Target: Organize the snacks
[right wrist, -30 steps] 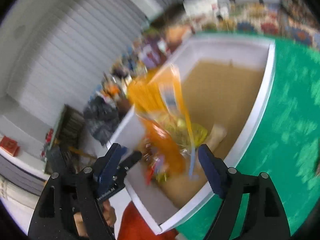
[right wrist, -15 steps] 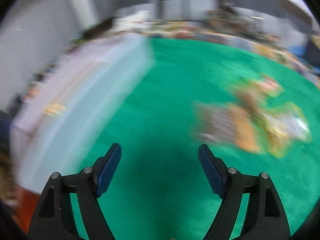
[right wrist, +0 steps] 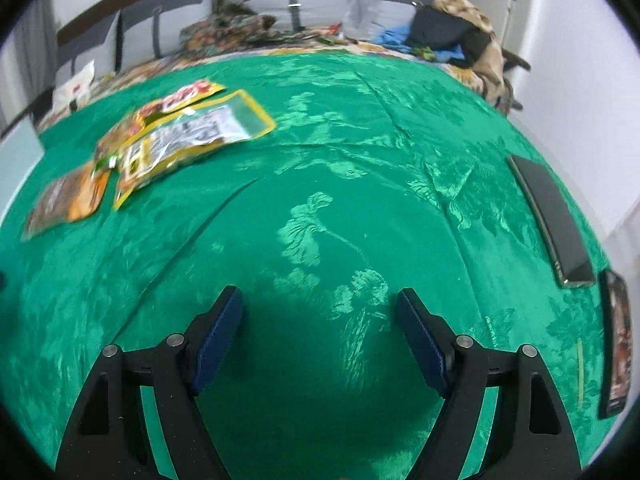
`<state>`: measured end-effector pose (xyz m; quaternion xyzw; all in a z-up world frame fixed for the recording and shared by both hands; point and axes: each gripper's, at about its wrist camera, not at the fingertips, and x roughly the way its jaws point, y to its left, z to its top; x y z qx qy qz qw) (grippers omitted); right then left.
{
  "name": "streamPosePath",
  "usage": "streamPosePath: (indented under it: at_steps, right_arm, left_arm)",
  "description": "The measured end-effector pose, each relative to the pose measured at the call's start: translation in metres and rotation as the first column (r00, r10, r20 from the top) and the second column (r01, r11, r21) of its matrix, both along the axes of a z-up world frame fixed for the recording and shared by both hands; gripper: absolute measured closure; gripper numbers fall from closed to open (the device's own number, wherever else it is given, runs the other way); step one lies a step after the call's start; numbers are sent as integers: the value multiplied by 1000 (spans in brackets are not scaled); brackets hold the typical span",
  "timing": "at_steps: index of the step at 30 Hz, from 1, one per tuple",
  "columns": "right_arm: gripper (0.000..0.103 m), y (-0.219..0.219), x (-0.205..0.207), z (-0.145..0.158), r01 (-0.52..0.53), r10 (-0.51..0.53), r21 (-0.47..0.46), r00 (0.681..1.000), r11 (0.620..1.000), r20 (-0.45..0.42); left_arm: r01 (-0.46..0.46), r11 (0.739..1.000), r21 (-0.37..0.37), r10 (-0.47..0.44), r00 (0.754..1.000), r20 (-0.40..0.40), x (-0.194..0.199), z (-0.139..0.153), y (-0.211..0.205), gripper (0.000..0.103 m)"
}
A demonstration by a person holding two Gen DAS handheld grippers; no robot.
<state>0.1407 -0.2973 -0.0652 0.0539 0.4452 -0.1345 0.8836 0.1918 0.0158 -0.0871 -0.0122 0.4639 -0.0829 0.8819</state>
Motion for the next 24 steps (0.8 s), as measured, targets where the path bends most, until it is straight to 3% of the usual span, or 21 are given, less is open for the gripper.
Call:
streamPosePath:
  at_steps: [4, 10, 24]
  right_arm:
    - [18, -2, -3, -5, 7, -7, 15, 1000, 1000, 8]
    - [12, -1, -8, -9, -2, 2, 20, 1000, 1000, 4]
    - [12, -2, -8, -9, -3, 2, 19, 1000, 1000, 3]
  left_arm:
    - [14, 996, 87, -15, 1000, 17, 3, -7, -8, 0]
    - [25, 997, 78, -28, 999, 27, 2, -10, -4, 0]
    - [24, 997, 78, -27, 999, 27, 3, -9, -4, 0]
